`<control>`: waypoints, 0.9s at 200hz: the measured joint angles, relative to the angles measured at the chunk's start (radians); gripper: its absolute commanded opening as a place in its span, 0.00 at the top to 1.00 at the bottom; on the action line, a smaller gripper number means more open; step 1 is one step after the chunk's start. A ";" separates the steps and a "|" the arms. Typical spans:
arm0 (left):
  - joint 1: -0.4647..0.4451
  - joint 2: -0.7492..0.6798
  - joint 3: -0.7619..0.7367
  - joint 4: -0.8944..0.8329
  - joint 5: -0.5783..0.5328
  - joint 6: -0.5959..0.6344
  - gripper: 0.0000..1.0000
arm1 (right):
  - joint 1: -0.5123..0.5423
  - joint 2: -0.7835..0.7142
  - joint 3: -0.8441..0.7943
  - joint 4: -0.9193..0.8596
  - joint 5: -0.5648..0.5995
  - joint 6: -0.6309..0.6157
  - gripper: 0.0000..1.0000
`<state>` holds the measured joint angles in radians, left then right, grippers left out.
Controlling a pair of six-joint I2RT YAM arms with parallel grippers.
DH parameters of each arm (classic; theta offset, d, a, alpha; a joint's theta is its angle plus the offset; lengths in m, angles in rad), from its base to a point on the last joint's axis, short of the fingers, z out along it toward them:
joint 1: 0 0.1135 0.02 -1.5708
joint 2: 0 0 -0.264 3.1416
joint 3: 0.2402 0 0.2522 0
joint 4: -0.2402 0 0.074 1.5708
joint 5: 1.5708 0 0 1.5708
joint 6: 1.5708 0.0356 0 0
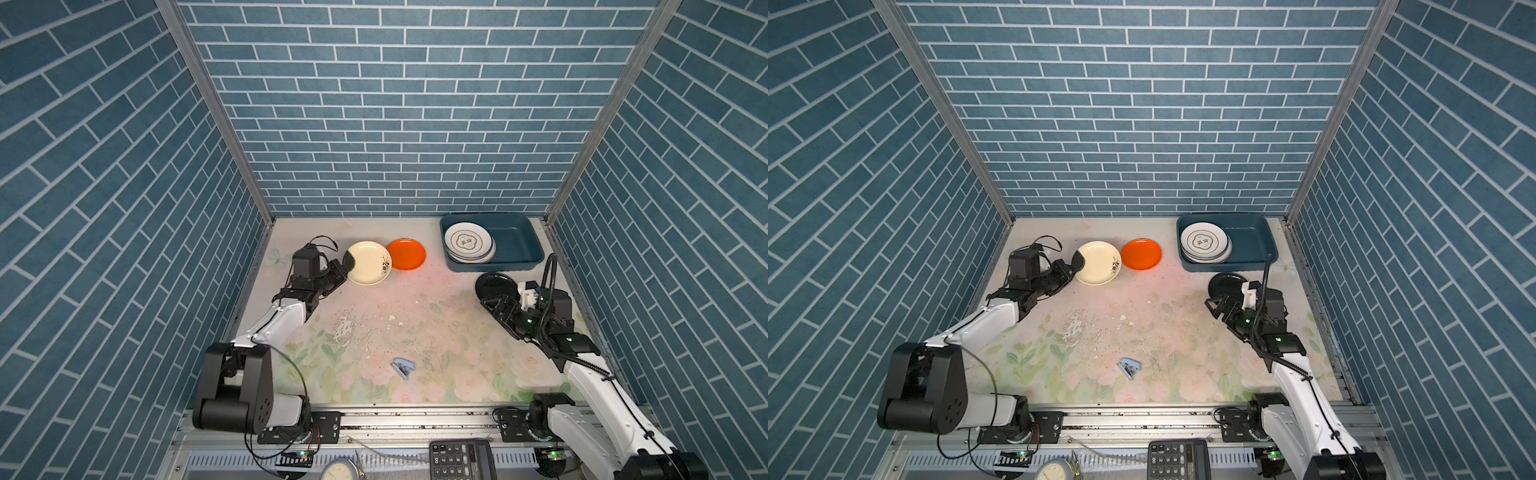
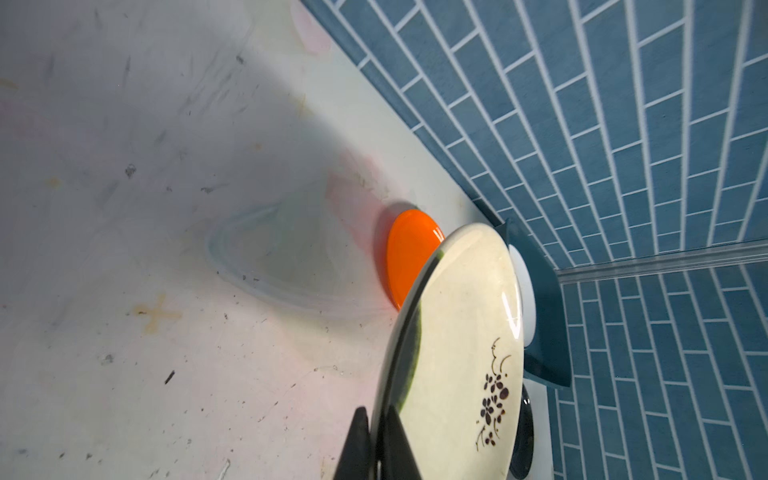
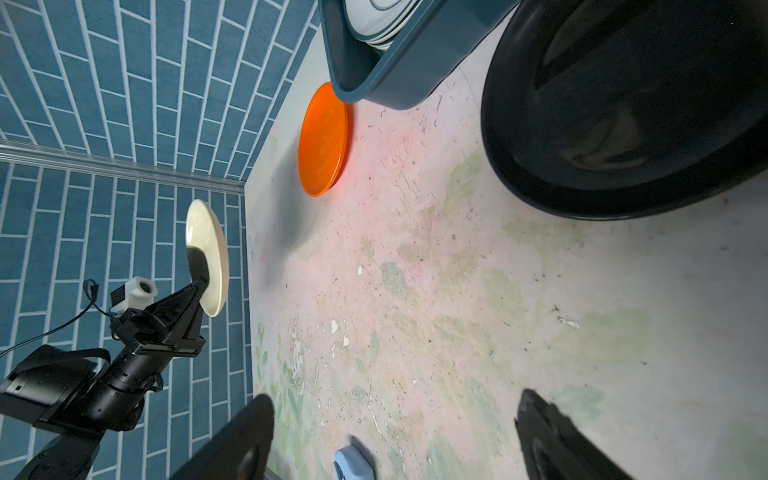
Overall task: Place the plates into the plastic bin on the countertop
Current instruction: 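Grasp the cream grape-print plate rim with the left gripper and lift it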
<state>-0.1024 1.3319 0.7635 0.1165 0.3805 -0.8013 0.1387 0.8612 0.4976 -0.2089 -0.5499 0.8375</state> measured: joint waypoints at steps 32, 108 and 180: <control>-0.003 -0.120 -0.010 -0.032 -0.029 -0.027 1.00 | 0.085 0.029 0.053 0.016 0.007 0.031 0.09; -0.036 -0.183 -0.010 -0.183 -0.081 -0.019 1.00 | 0.185 0.162 0.201 0.074 0.027 0.080 0.12; -0.122 -0.151 0.020 -0.238 -0.096 0.002 1.00 | 0.283 0.217 0.261 0.136 0.088 0.102 0.12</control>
<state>-0.2245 1.1805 0.7834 -0.1215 0.2848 -0.7990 0.4221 1.0779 0.7589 -0.0731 -0.4618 0.9394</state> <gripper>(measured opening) 0.085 0.878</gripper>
